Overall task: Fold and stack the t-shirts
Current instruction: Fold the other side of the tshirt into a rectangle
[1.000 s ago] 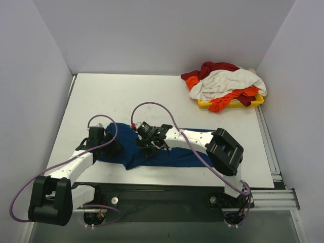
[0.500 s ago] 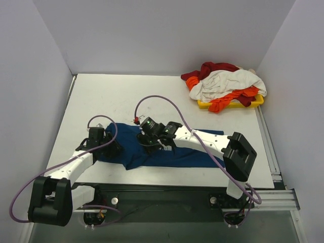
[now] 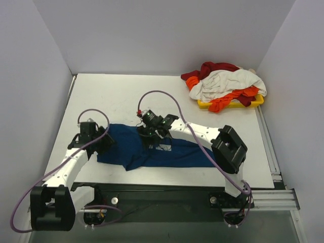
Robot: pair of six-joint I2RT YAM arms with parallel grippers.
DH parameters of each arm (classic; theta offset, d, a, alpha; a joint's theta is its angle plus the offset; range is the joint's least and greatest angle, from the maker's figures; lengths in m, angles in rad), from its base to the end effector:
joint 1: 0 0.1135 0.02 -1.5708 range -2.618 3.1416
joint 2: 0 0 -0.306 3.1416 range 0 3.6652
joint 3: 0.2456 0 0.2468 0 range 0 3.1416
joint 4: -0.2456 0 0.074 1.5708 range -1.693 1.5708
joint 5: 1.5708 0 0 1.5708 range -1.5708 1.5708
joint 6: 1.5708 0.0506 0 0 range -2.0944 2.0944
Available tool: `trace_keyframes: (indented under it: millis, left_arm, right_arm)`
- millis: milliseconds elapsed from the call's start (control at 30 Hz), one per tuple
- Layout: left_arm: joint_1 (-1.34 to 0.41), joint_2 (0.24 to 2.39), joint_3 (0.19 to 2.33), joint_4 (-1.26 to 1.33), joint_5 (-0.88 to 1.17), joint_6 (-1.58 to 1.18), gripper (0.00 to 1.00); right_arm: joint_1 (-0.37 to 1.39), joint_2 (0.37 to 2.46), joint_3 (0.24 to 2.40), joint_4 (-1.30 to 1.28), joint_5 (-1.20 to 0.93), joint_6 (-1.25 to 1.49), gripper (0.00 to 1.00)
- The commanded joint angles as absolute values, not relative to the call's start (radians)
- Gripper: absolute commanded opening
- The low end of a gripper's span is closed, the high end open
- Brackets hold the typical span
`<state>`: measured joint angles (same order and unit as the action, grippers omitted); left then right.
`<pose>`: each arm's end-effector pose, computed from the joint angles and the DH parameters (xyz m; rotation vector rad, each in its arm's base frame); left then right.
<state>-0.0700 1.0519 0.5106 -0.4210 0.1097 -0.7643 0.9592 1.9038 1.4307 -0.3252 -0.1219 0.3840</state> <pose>0.1746 -0.0178 0.2053 -0.8394 2.4513 -0.4596 0.2517 0.3696 0.2581 -0.7703 2.3849 0.7537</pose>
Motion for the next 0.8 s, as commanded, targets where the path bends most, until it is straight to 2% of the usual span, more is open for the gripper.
trace_keyframes:
  millis: [0,67,333,767]
  left_arm:
    - [-0.005,1.087,0.636,-0.407,0.112,-0.707,0.62]
    - [0.047,1.149,0.693,-0.385,0.118,-0.680,0.64]
    - [0.061,1.426,0.836,-0.255,0.121,-0.650,0.66]
    - [0.064,1.646,0.966,-0.155,0.133,-0.669,0.60]
  right_arm:
    - [0.899,1.911,1.462,-0.322,-0.176,0.419,0.52]
    - [0.871,1.916,1.454,-0.301,-0.198,0.431,0.52]
    - [0.838,1.947,1.456,-0.293,-0.209,0.446,0.53]
    - [0.785,1.898,1.378,-0.293,-0.196,0.449,0.53]
